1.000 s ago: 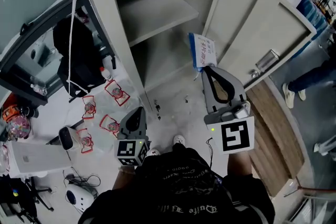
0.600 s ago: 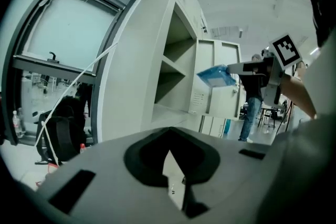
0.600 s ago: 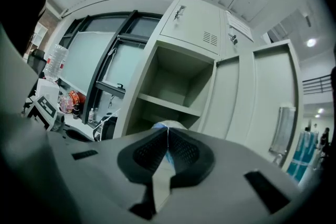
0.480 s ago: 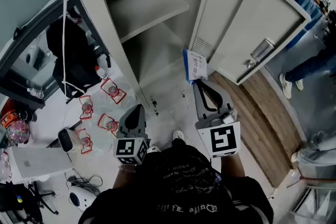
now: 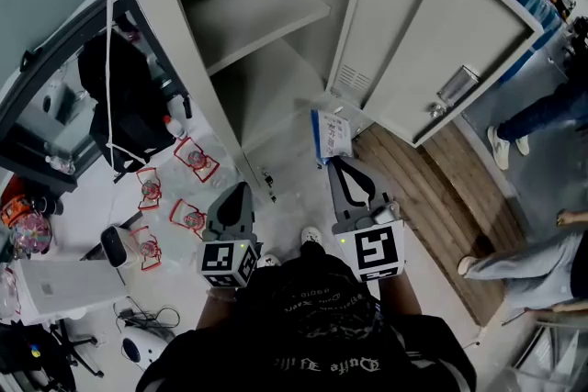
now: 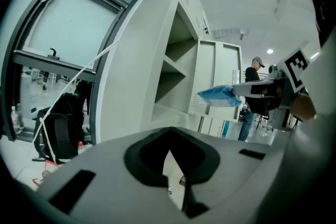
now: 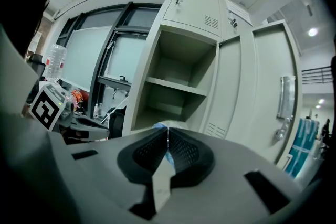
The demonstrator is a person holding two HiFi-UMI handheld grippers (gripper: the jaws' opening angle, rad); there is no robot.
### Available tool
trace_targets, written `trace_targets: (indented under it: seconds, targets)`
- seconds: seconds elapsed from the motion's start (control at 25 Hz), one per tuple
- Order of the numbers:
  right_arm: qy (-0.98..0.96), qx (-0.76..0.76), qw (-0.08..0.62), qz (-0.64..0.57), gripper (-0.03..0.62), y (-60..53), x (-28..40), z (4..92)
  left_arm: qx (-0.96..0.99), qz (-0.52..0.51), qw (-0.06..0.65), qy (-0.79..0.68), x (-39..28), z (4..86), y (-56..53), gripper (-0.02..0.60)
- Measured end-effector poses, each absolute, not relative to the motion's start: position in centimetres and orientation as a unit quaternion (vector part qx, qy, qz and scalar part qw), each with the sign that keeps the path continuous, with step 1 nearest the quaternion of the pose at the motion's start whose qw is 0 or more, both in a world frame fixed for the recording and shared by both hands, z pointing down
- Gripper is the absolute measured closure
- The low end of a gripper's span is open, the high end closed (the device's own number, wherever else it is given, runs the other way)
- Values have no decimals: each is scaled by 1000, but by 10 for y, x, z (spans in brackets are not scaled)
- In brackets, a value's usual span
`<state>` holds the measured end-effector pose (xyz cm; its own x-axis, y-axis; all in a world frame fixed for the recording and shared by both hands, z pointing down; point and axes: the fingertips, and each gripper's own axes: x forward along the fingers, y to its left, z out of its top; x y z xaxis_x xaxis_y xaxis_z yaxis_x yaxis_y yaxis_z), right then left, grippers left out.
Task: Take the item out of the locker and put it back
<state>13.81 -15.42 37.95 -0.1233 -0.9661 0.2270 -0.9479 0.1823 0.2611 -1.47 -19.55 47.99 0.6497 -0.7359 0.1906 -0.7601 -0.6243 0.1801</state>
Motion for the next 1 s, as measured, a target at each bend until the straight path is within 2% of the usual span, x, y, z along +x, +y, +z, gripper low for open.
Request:
trace_targets:
  seconds: [0.6,1.0]
  targets:
    - [-774,606,179,-28,586,-181,130,385,889,50,122,-439,-18,477,-199,574]
    - [-805,552,200,-86,586,-233,111,378,866,48,123,-483,-34,477,-205,574]
